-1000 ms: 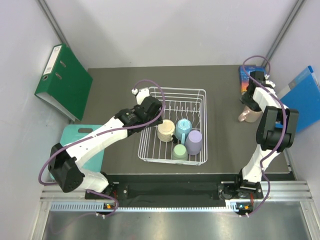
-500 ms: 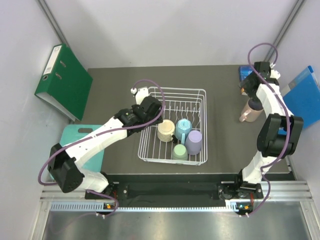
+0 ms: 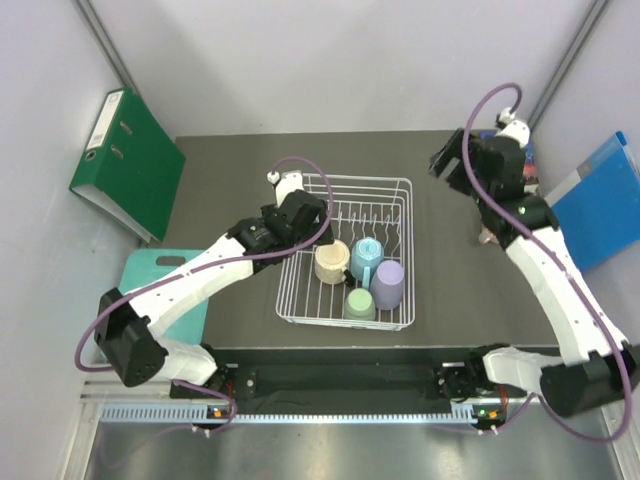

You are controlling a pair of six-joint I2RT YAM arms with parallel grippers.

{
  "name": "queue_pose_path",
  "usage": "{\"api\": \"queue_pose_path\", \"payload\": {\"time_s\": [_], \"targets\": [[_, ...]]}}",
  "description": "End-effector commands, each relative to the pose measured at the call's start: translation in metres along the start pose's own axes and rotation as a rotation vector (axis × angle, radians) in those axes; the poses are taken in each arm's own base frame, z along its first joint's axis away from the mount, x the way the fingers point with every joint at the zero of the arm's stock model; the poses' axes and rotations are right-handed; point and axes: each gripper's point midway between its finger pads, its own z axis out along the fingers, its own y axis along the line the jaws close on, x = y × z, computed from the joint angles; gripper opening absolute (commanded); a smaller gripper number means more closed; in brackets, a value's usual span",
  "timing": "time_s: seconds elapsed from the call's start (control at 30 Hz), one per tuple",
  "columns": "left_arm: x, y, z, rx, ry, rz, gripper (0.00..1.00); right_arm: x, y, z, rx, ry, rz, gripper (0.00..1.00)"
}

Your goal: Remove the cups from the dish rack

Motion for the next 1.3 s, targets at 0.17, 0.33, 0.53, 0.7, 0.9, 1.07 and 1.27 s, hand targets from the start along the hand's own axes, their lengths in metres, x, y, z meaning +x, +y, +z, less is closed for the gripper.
{"api": "queue_pose_path", "payload": {"time_s": [0.17, 0.33, 0.53, 0.7, 0.9, 1.07, 1.27], "targets": [[-0.001, -0.013, 0.014, 0.086, 0.044, -0.108, 0.99, 0.041, 0.027, -0.092, -0.272, -0.04, -0.19, 0.89], [0.038, -0.006, 0.023, -0.034, 0.187, -0.066, 0.95, 0.07, 0.01, -0.106, -0.291, -0.016, -0.224, 0.89], [0.046, -0.036, 0.002, -0.032, 0.078, -0.148, 0.58, 0.079, 0.0, -0.108, -0.281, -0.003, -0.25, 0.88], [0.065, -0.051, -0.004, -0.141, 0.063, -0.139, 0.45, 0.082, 0.001, -0.107, -0.287, 0.009, -0.263, 0.88], [0.093, -0.062, 0.011, -0.199, 0.087, -0.176, 0.48, 0.088, 0.001, -0.11, -0.304, 0.028, -0.283, 0.89], [0.114, -0.058, 0.026, -0.244, 0.108, -0.222, 0.47, 0.093, 0.002, -0.115, -0.322, 0.035, -0.291, 0.89], [0.123, -0.048, 0.043, -0.262, 0.051, -0.285, 0.41, 0.095, 0.004, -0.117, -0.331, 0.036, -0.297, 0.89]]}}
